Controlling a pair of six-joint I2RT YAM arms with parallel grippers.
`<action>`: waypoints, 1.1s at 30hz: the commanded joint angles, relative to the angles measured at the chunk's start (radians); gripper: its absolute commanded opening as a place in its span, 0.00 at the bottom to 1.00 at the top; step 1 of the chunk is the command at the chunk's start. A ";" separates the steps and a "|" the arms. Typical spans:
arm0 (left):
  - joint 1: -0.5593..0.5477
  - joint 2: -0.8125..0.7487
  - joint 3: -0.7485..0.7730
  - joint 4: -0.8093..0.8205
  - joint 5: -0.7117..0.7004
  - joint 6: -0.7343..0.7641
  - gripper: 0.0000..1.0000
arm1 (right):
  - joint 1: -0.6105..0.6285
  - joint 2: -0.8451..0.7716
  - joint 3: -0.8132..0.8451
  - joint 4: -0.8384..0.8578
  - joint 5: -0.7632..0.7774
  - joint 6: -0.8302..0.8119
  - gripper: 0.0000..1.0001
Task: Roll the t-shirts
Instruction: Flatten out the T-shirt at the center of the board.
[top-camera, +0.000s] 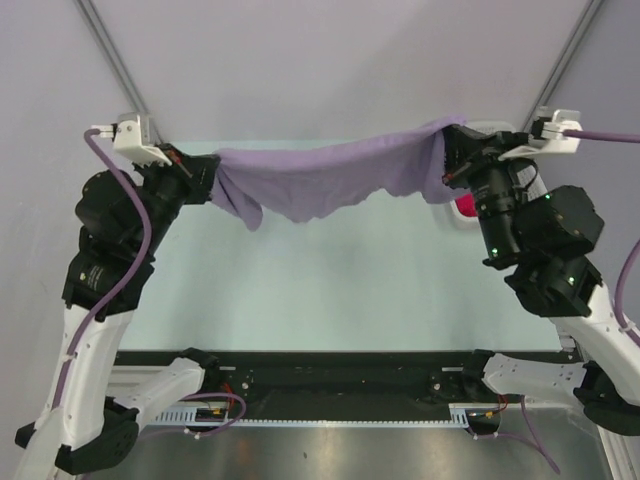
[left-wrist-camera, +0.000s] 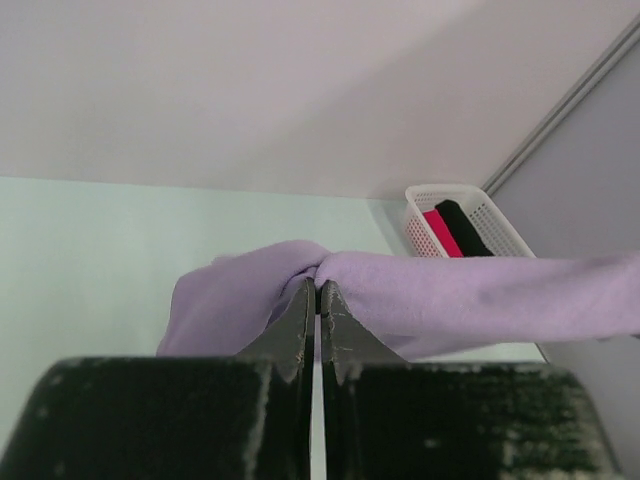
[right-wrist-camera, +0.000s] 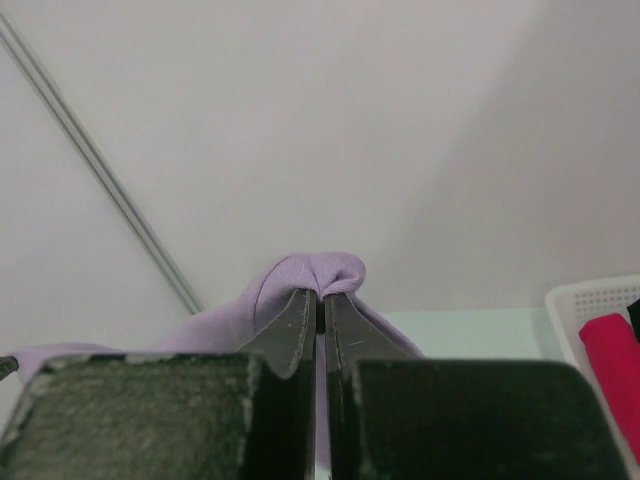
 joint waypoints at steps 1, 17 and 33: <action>0.007 -0.005 0.082 -0.020 0.045 0.044 0.00 | 0.058 -0.017 0.041 0.011 0.074 -0.020 0.00; -0.027 0.562 -0.073 0.145 0.225 -0.082 0.28 | -0.464 0.299 -0.142 -0.091 -0.197 0.238 0.00; -0.797 0.401 -0.565 0.010 -0.253 -0.298 0.51 | -0.633 0.368 -0.237 -0.273 -0.401 0.383 0.00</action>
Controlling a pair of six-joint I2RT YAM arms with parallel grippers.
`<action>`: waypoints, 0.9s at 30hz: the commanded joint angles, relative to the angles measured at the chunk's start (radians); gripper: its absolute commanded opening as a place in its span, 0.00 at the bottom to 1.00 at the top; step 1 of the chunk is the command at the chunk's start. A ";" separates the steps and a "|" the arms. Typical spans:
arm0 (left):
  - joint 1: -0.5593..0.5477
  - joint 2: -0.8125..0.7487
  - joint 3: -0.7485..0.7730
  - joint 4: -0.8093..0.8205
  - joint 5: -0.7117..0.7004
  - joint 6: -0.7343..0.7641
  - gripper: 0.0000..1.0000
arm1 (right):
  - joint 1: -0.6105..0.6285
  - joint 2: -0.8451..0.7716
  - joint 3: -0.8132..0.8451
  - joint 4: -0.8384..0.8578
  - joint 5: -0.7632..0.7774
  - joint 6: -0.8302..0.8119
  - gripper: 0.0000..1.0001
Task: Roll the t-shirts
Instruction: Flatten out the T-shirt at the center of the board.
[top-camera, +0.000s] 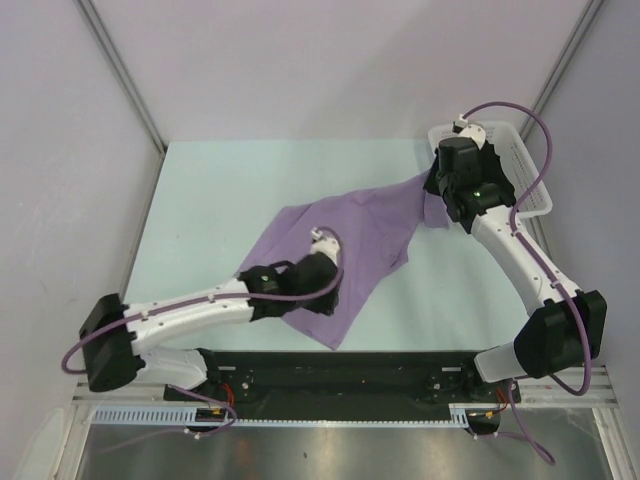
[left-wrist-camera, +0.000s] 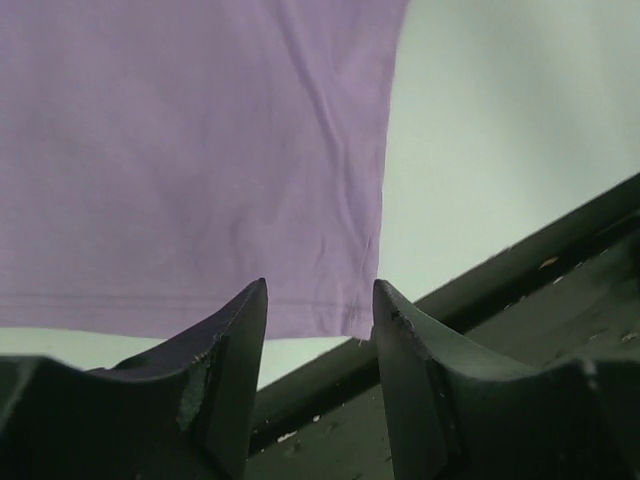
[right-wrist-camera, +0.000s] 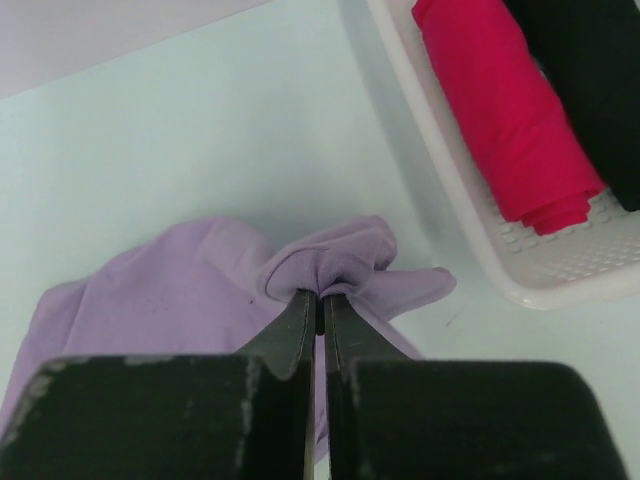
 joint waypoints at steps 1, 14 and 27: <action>-0.143 0.112 0.008 -0.019 -0.093 -0.076 0.51 | -0.010 -0.033 -0.006 0.005 -0.035 0.030 0.00; -0.269 0.320 0.039 0.001 -0.036 -0.113 0.54 | -0.013 -0.032 -0.019 0.011 -0.074 0.047 0.00; -0.277 0.364 -0.021 -0.008 -0.201 -0.200 0.18 | -0.013 -0.030 -0.022 0.017 -0.089 0.047 0.00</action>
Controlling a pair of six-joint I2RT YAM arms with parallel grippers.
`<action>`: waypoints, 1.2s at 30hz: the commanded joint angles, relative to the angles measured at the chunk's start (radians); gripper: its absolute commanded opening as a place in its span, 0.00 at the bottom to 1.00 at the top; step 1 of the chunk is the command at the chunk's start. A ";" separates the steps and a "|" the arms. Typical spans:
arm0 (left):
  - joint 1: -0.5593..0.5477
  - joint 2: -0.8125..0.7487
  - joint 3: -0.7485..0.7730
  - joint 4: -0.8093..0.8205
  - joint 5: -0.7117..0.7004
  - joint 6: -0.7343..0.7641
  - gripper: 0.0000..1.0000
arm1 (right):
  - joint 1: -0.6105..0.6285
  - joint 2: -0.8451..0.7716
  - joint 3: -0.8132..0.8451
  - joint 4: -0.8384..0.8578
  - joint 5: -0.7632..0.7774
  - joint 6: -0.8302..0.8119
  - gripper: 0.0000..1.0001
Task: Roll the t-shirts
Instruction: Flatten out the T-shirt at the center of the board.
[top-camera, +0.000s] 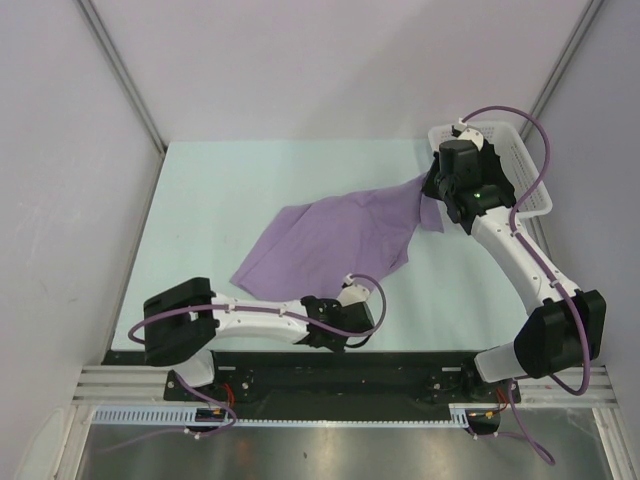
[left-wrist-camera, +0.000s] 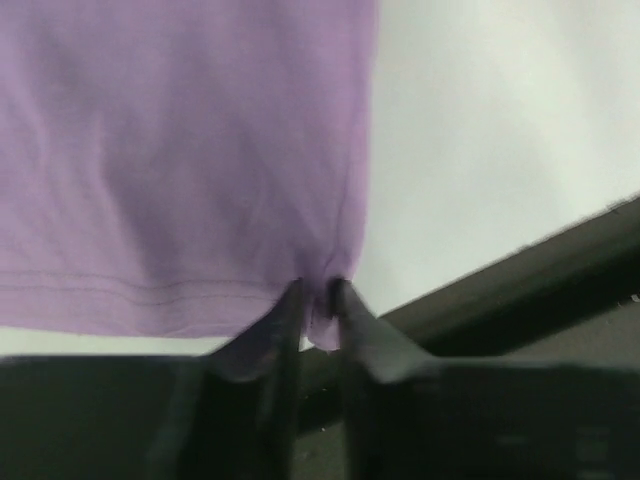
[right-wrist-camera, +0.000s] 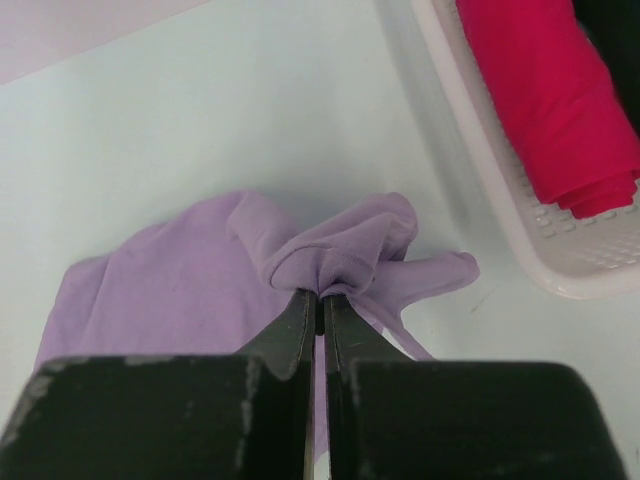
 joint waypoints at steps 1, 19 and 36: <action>-0.007 -0.040 -0.002 -0.059 -0.173 -0.080 0.05 | -0.006 -0.031 -0.001 0.024 -0.006 0.005 0.00; 0.281 -0.670 0.438 -0.332 -0.790 0.139 0.00 | -0.087 -0.410 0.035 0.031 -0.064 0.049 0.00; 1.085 0.039 1.339 0.147 -0.008 0.394 0.00 | -0.064 0.149 0.617 0.483 -0.196 0.002 0.00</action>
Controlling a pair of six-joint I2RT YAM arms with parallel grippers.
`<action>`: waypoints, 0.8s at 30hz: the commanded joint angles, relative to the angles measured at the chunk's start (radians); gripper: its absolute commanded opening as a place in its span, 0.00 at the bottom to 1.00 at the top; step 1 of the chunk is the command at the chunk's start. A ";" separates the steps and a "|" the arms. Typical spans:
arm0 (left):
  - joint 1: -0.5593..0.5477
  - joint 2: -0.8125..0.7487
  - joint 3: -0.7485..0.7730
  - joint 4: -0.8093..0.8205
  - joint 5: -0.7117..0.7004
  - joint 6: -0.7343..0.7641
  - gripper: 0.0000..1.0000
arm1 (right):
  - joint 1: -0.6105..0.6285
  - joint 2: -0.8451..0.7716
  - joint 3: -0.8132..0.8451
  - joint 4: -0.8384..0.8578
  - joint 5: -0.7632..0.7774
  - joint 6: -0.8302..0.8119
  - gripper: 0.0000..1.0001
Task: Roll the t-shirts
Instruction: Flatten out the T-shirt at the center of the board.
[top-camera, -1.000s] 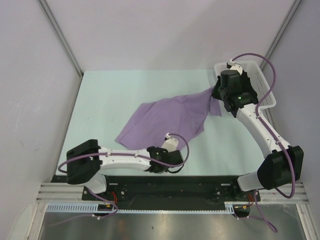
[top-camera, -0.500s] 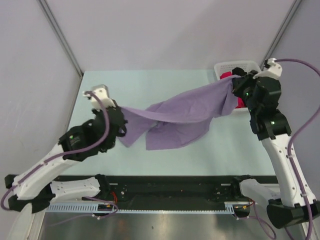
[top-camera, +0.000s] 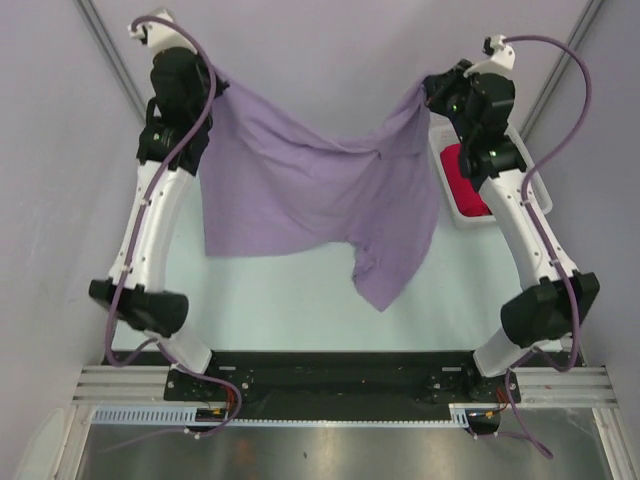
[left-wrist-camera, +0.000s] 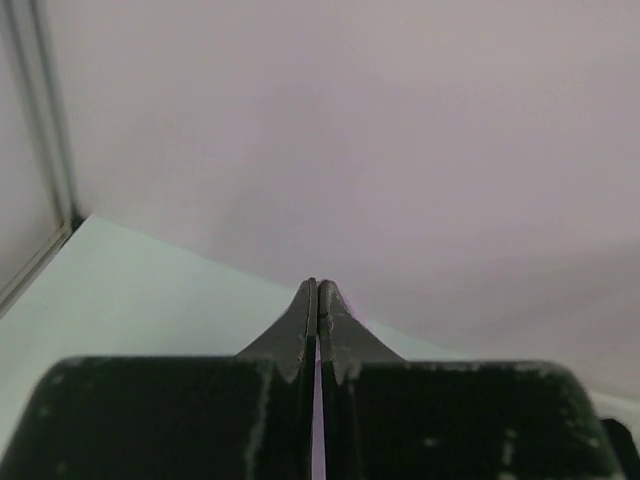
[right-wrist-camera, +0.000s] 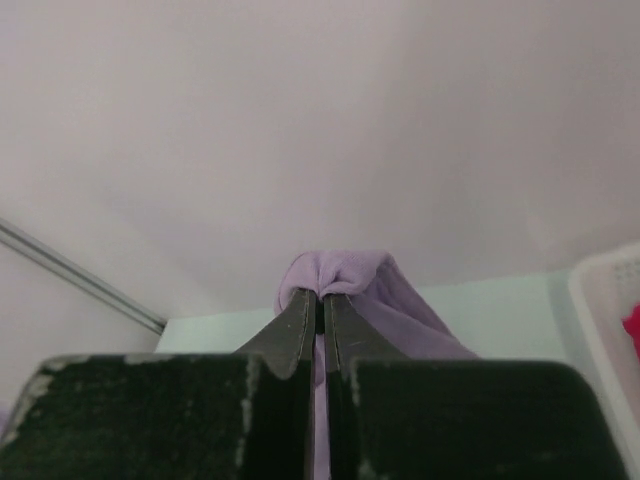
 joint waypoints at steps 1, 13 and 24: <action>0.054 0.155 0.463 0.021 0.143 0.037 0.00 | 0.000 0.064 0.313 0.119 -0.013 -0.030 0.00; 0.143 -0.179 -0.039 0.065 0.126 -0.001 0.00 | 0.017 -0.180 0.135 -0.023 0.016 0.007 0.00; 0.151 -0.626 -1.078 0.027 0.014 -0.355 0.00 | 0.124 -0.377 -0.576 -0.360 0.166 0.150 0.03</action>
